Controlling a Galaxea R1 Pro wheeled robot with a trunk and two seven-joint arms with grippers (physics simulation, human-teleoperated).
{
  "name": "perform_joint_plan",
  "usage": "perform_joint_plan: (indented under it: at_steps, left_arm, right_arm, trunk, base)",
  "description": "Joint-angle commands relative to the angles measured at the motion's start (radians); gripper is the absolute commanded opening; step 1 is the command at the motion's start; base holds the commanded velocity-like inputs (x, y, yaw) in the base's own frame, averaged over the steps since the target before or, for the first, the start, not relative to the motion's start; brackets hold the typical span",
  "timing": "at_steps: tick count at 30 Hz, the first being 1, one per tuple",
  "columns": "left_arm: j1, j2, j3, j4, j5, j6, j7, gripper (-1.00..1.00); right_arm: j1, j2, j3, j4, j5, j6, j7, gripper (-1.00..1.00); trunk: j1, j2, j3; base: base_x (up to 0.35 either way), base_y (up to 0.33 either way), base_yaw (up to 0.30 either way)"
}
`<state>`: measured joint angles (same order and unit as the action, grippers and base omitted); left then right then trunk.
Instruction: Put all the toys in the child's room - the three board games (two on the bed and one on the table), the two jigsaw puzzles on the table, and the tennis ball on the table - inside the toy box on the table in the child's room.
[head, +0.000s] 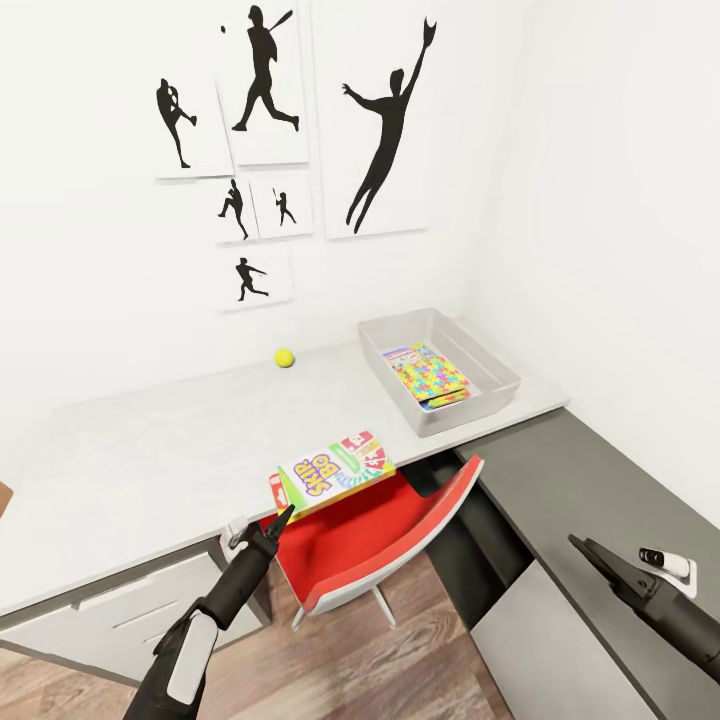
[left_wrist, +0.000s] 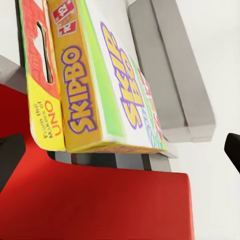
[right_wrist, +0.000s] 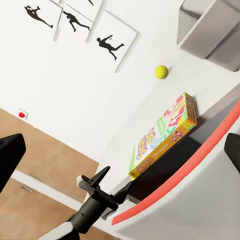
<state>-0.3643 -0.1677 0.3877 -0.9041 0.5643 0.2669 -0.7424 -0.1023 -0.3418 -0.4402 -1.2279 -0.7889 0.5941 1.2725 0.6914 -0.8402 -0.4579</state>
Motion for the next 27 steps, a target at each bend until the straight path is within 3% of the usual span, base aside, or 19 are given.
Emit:
perform_joint_plan:
  at_steps: [1, 27]
  left_arm:
    - [-0.001, -0.001, 0.003, 0.002, 0.005, 0.010, -0.004, 1.00]
    - [-0.007, 0.002, 0.013, 0.014, 0.009, 0.011, 0.004, 1.00]
  right_arm:
    - [-0.001, 0.000, 0.000, 0.000, -0.004, 0.009, 0.002, 1.00]
    - [-0.001, 0.000, 0.000, 0.000, -0.004, 0.009, 0.005, 1.00]
  trunk:
    - [0.000, -0.001, -0.001]
    - [0.000, -0.001, -0.001]
  base:
    - [0.000, 0.000, 0.000]
    - [0.000, 0.000, 0.000]
